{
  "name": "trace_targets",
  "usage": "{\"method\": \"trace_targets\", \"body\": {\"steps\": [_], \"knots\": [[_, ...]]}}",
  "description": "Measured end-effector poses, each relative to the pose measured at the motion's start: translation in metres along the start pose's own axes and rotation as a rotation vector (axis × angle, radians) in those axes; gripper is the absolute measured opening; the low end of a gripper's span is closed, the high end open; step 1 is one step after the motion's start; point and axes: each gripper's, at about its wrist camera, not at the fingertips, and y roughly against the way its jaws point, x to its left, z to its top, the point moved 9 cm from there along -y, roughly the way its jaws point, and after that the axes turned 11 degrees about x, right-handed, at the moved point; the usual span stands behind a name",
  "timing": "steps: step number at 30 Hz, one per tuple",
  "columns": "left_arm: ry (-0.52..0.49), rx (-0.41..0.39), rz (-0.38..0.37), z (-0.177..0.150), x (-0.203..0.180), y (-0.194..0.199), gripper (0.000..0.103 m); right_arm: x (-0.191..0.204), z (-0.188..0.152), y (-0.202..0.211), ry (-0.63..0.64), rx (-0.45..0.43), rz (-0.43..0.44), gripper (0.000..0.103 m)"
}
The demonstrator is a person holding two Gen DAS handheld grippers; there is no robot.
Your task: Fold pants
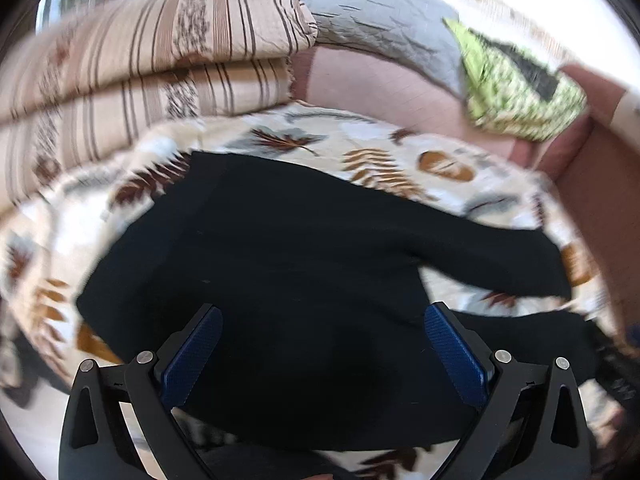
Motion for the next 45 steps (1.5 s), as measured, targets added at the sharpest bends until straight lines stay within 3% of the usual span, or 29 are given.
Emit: {"method": "trace_targets", "body": {"steps": [1,4,7,29,45], "knots": [[-0.023,-0.007,0.055,-0.001,-0.004,0.000,0.102,-0.001,0.000,0.000,0.000,-0.001,-0.020,0.103],[-0.057,-0.023,0.127,-0.003,-0.012,0.002,0.102,-0.004,0.001,0.003,-0.003,-0.012,-0.099,0.103],[-0.070,-0.027,0.143,-0.008,-0.025,0.006,0.102,-0.005,0.001,0.004,-0.001,-0.019,-0.101,0.103],[-0.054,-0.028,0.109,-0.001,-0.021,0.002,0.102,-0.002,0.001,0.002,-0.025,-0.008,0.013,0.103],[-0.056,-0.026,0.106,-0.001,-0.022,0.001,0.102,-0.001,0.002,0.002,-0.024,-0.009,0.020,0.103]]}}
